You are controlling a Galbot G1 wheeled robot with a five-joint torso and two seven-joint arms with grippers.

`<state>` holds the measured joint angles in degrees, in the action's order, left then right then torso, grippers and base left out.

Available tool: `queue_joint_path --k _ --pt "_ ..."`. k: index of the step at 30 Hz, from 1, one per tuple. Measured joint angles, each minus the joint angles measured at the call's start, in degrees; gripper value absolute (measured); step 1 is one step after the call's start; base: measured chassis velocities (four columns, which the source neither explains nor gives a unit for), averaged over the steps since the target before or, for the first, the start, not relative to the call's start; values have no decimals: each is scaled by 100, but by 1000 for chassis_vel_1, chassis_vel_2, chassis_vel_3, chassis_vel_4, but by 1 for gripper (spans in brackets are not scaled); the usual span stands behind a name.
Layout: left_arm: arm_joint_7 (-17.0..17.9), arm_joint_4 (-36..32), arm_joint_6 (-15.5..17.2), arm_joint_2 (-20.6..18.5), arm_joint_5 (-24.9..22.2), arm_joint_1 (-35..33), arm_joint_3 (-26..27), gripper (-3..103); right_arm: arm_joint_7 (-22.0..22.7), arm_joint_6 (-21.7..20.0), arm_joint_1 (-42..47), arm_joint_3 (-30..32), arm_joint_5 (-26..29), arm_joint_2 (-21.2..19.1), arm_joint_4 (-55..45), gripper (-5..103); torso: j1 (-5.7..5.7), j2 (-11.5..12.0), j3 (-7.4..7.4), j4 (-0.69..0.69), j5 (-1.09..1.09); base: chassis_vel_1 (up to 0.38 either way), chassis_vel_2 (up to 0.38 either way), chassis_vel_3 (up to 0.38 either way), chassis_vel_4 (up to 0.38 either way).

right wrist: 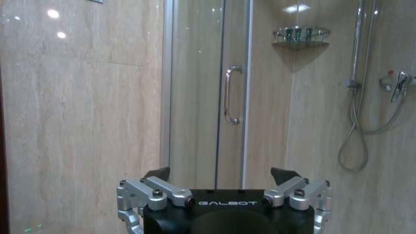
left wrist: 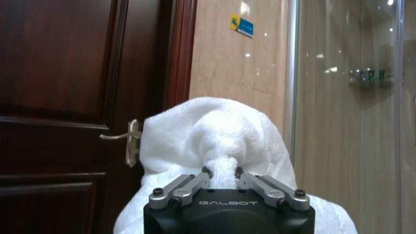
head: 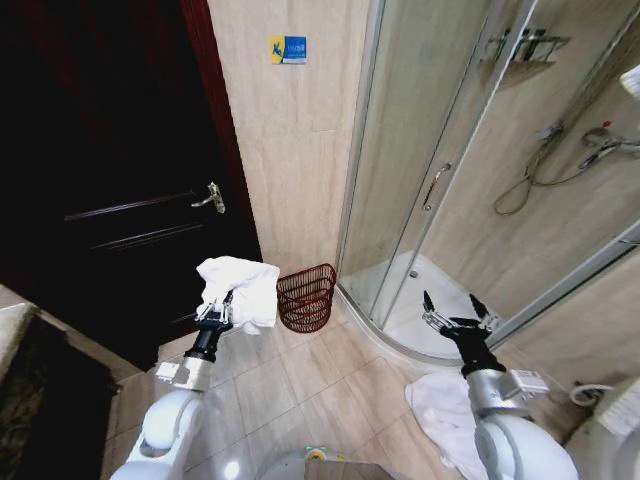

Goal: Discard the used towel into the hamper.

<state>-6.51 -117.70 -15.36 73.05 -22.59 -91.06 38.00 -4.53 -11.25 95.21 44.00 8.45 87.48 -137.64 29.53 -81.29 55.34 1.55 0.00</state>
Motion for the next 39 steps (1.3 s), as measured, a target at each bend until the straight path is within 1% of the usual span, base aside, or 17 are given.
queue_joint_path --k 12,27,29,35,36,38,39 --pt "-9 -4 7 1 52 -5 6 10 -16 0 -16 5 36 -23 1 100 0 0 0 0 0 -18 13 9 -16" --pt "-77 18 29 -36 90 68 -55 10 -59 -51 -99 -5 32 -30 -5 100 0 0 0 -1 0 -88 88 93 -94" --pt "-92 44 45 -43 122 118 -94 10 -60 -55 -102 -6 30 -27 -5 100 0 0 0 1 0 -109 85 99 -103" --pt "-196 106 125 -71 180 247 -206 10 -83 -55 -109 -10 27 -28 -2 100 1 0 0 -1 0 -95 102 106 -108" --pt "-221 139 139 -81 207 285 -256 10 -85 -55 -112 -16 27 -28 -2 100 1 0 0 -1 0 -109 96 109 -109" --pt "-256 301 221 -126 281 458 -555 10 -88 -56 -122 -23 24 -26 6 100 1 0 0 1 0 -102 102 128 -115" --pt "-256 301 221 -126 281 458 -555 10 -88 -56 -122 -23 24 -26 6 100 1 0 0 1 0 -105 106 128 -113"
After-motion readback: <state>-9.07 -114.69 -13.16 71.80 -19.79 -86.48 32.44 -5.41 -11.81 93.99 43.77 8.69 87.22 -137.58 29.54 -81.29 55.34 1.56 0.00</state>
